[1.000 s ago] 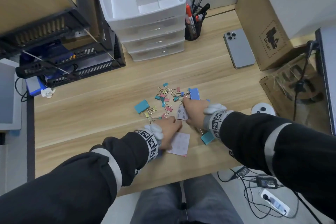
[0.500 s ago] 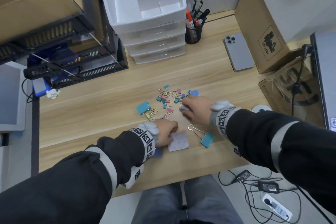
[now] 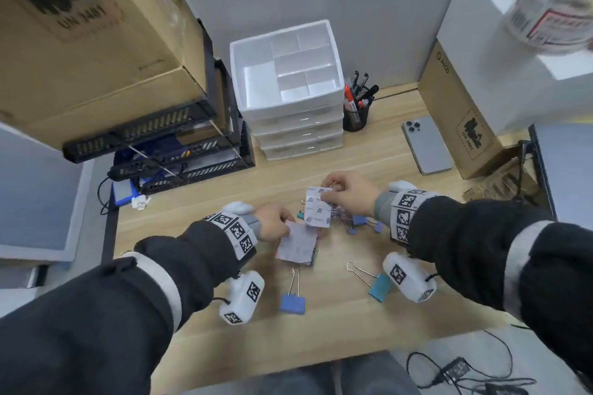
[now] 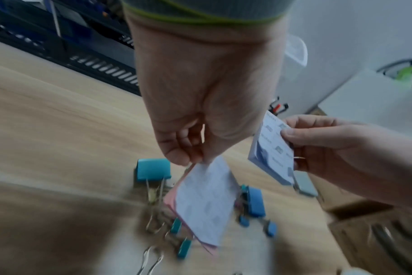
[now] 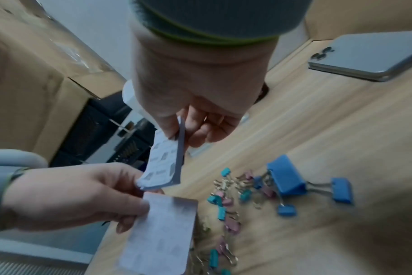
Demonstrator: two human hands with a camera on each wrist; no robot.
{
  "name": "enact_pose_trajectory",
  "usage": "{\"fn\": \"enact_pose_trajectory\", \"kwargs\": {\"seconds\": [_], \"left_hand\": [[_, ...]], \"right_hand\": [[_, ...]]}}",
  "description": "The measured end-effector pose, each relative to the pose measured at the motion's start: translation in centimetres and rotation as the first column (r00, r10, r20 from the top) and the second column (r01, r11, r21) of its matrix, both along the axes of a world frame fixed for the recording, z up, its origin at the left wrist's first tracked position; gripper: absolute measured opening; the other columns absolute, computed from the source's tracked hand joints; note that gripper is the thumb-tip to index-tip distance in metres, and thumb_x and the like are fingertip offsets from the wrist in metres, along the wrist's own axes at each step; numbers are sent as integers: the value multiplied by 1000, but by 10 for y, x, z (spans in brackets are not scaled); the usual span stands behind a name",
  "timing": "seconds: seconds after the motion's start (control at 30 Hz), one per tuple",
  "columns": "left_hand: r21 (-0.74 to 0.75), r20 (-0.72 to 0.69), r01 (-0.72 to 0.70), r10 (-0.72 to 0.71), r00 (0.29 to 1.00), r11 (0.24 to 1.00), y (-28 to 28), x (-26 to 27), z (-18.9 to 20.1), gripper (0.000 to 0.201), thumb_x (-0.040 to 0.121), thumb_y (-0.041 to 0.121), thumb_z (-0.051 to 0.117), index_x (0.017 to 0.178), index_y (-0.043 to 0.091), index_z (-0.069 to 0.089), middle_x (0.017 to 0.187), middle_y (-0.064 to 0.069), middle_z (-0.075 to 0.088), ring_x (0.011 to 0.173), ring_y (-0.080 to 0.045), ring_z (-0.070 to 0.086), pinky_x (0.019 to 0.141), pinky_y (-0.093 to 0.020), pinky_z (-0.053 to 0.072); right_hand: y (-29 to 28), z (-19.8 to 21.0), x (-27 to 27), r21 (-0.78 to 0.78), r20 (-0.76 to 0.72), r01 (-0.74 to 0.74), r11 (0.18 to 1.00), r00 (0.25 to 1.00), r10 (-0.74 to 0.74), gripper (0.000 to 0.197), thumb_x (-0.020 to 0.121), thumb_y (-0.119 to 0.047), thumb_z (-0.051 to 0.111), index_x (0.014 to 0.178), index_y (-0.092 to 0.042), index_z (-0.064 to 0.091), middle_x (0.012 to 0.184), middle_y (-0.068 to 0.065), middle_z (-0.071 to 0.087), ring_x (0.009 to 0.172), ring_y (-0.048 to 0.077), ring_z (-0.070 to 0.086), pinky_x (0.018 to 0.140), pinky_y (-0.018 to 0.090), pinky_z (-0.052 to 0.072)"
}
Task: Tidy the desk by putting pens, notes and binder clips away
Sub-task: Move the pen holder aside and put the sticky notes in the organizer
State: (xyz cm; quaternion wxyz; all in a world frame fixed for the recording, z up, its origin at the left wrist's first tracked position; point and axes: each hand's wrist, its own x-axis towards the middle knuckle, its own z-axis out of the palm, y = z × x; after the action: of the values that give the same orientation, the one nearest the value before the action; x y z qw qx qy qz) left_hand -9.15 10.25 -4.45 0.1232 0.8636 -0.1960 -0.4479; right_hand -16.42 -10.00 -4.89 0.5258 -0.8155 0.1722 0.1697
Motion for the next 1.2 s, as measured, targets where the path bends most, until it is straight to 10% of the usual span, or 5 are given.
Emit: {"fn": "enact_pose_trajectory", "kwargs": {"seconds": [0.27, 0.4, 0.6, 0.87, 1.2], "left_hand": [[-193, -113, -282, 264, 958, 940, -7, 31, 20, 28, 94, 0, 56, 117, 9, 68, 97, -7, 69, 84, -17, 63, 71, -23, 51], [-256, -278, -500, 433, 857, 827, -8, 39, 25, 26, 97, -5, 50, 112, 9, 66, 106, -12, 69, 93, -22, 66, 76, -31, 57], [-322, -258, -551, 489, 833, 770, -12, 73, 58, 29, 96, -7, 48, 116, 2, 68, 115, -21, 71, 107, -32, 68, 89, -48, 58], [-505, 354, -290, 501, 790, 813, -16, 143, 133, 18, 84, 8, 56, 100, 17, 58, 86, -6, 65, 77, -25, 64, 65, -32, 52], [-149, 729, -15, 120, 674, 989, -37, 159, 99, 38, 85, 22, 61, 118, 7, 52, 124, -12, 39, 109, -29, 44, 91, -40, 46]], "right_hand": [[13, 28, 29, -208, -6, -139, 968, 990, 141, 9, 88, -26, 72, 90, -17, 72, 73, -7, 66, 54, 4, 55, 43, 11, 41], [11, 32, 42, -78, -53, -182, 980, 982, 179, 11, 91, -25, 71, 92, -14, 72, 81, 5, 78, 72, 16, 75, 71, 31, 61], [14, 73, 86, -158, -125, -369, 916, 928, 352, 18, 96, -23, 61, 106, -10, 68, 73, -1, 68, 66, 12, 61, 55, 20, 45], [-3, 152, 201, -417, 116, -301, 858, 918, 378, 5, 95, -24, 59, 99, -25, 62, 82, -8, 62, 78, 16, 58, 73, 28, 44], [-4, 130, 296, -677, -23, -271, 684, 937, 347, 21, 93, -23, 55, 104, -21, 73, 95, -2, 72, 91, 24, 66, 80, 30, 50]]}}
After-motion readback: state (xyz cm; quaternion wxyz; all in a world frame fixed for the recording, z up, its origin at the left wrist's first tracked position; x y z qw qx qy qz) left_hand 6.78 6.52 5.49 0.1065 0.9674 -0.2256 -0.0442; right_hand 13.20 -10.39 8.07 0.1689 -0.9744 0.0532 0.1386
